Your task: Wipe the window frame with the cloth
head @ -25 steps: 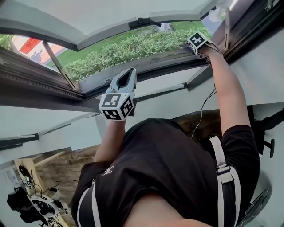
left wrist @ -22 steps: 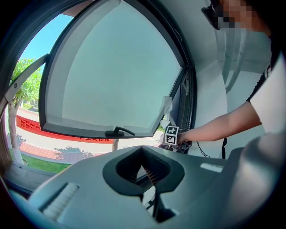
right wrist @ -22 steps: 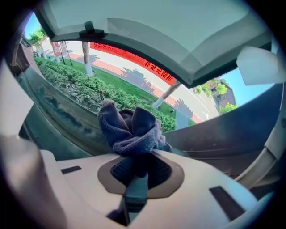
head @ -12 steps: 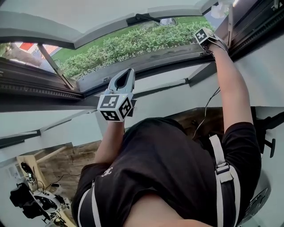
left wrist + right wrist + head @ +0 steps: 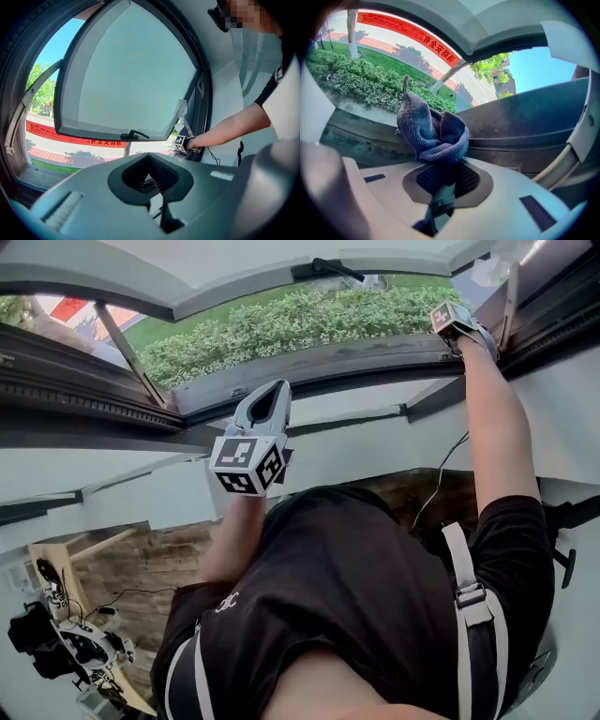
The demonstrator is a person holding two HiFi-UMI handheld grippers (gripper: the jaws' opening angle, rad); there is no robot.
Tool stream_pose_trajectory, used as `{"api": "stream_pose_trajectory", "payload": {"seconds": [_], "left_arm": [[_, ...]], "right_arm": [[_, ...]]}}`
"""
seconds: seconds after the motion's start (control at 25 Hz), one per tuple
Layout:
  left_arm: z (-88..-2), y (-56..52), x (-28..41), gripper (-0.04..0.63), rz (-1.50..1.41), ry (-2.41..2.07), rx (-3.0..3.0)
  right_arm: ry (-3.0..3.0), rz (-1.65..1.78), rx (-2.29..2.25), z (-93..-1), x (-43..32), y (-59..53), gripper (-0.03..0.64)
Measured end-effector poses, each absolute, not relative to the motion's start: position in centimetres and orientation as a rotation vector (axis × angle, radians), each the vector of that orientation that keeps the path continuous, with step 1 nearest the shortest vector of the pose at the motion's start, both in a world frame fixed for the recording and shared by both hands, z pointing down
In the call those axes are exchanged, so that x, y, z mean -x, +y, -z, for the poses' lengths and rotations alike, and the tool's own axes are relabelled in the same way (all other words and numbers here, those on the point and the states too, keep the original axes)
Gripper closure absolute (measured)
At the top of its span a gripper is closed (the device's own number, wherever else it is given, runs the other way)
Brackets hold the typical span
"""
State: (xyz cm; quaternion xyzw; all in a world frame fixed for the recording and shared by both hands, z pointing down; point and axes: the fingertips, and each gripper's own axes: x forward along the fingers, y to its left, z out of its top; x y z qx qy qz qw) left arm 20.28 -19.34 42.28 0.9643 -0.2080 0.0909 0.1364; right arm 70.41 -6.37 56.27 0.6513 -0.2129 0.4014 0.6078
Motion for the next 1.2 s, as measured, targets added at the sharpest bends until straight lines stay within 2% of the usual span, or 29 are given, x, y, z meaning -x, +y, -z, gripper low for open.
{"api": "stream_pose_trajectory", "payload": {"seconds": [0.48,0.76,1.2], "left_arm": [[-42.2,-20.7,-16.7,0.586,-0.232,-0.63,-2.769],[-43.2,-21.1,-15.2,0.586,-0.271,-0.655,-2.739],[-44.3,-21.5,-15.0,0.586,-0.315,-0.695,-2.691]], "right_arm": [[-0.587,-0.995,-1.455,-56.0,-67.5,-6.7,0.574],[-0.419,-0.925,-1.533,-55.7,-69.5,-5.9,0.572],[-0.368,-1.008,-1.436,-56.7,-70.7,-5.2,0.574]]}}
